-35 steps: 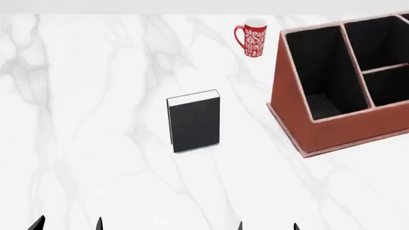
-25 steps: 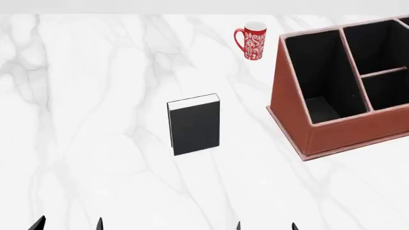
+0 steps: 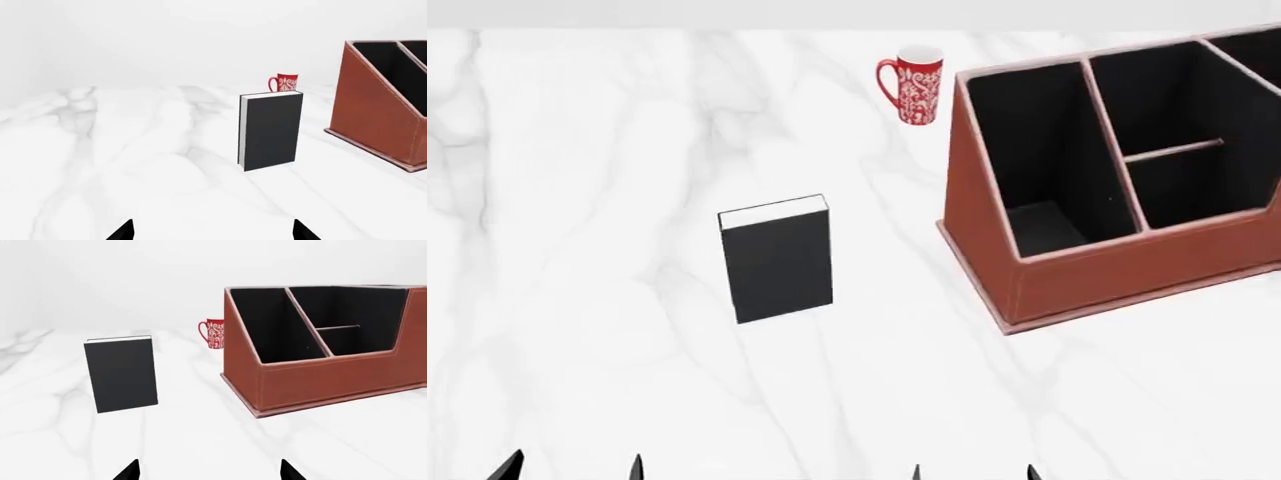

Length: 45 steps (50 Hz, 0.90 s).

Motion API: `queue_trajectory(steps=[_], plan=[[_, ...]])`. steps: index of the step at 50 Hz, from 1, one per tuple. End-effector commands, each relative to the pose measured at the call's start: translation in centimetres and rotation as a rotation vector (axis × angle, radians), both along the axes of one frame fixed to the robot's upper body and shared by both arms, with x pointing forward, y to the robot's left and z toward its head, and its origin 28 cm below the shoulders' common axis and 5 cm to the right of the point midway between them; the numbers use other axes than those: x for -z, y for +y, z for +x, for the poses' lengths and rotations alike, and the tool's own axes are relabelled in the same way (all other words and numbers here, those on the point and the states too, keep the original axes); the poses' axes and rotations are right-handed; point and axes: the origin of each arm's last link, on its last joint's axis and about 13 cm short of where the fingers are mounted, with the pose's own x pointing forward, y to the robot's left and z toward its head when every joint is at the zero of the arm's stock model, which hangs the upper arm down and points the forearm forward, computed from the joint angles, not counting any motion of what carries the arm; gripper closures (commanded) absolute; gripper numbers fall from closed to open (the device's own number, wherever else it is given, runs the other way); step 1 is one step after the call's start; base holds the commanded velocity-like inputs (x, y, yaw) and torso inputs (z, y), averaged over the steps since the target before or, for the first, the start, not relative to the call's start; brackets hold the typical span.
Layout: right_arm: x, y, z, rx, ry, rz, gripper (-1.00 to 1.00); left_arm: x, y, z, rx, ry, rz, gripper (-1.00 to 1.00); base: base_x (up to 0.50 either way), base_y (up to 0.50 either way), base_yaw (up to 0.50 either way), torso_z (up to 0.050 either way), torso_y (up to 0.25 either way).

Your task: Pick up the book and place it in the right compartment of the caddy.

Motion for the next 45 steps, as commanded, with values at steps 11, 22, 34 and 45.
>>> queue_trajectory(steps=[11, 22, 34, 45], plan=[[-0.10, -0.07, -0.08, -0.004, 0.002, 0.001, -1.00, 0.01, -0.03, 0.05, 0.002, -0.002, 0.000, -1.00, 0.00, -0.50, 0.00, 0.000, 0.000], [-0.18, -0.10, -0.06, 0.007, -0.004, 0.006, -1.00, 0.02, -0.03, 0.02, 0.003, -0.002, -0.001, -1.00, 0.00, -0.38, 0.00, 0.000, 0.000], [-0.17, -0.07, -0.15, 0.000, -0.015, 0.001, -1.00, -0.12, -0.14, -0.14, 0.026, -0.018, -0.003, -1.00, 0.00, 0.00, 0.00, 0.000, 0.000], [-0.31, -0.11, -0.15, 0.009, -0.019, 0.007, -1.00, -0.59, 0.00, -0.33, 0.021, -0.048, -0.049, -1.00, 0.00, 0.00, 0.00, 0.000, 0.000]])
